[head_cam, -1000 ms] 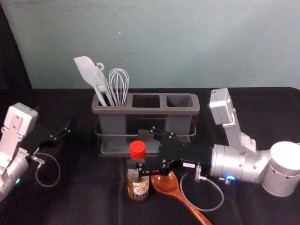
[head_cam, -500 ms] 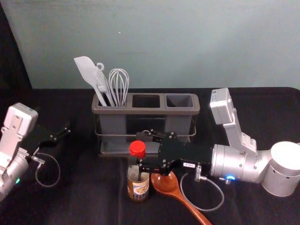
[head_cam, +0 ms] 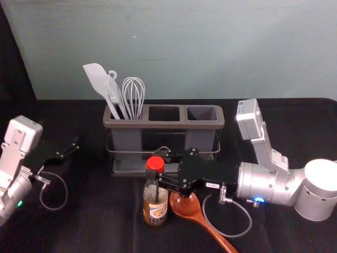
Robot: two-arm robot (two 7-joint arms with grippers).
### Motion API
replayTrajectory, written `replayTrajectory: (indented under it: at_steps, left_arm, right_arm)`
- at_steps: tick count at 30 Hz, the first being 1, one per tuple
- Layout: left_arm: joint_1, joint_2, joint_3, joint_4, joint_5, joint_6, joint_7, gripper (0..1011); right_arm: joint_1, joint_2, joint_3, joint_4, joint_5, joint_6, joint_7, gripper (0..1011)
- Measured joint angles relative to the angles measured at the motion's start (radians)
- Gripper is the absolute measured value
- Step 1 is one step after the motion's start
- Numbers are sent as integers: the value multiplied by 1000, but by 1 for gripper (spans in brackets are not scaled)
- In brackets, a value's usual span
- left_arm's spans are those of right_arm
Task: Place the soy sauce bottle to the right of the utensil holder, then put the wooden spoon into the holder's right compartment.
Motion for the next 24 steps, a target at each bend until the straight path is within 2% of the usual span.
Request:
replayTrajectory:
  at_steps: [7,11,15,20,21,24]
  left_arm:
    - [0,0,0,0,0,0,0,1012]
    - [0,0,0,0,0,0,0,1011]
    - [0,0,0,0,0,0,0,1011]
    - [0,0,0,0,0,0,0,1011]
    - [0,0,0,0,0,0,0,1011]
    - [0,0,0,0,0,0,0,1011]
  right_arm:
    - [-1,1,1,-3,0,-1,-3,390]
    - [-20,24,17,-57,-22,-9,-53,390]
    - [-43,57,48,-125,-30,-8,-89,390]
    - [-101,116,112,-228,0,5,-133,390]
    - [-124,134,133,-258,10,8,-148,390]
    - [-165,163,169,-302,31,10,-169,390]
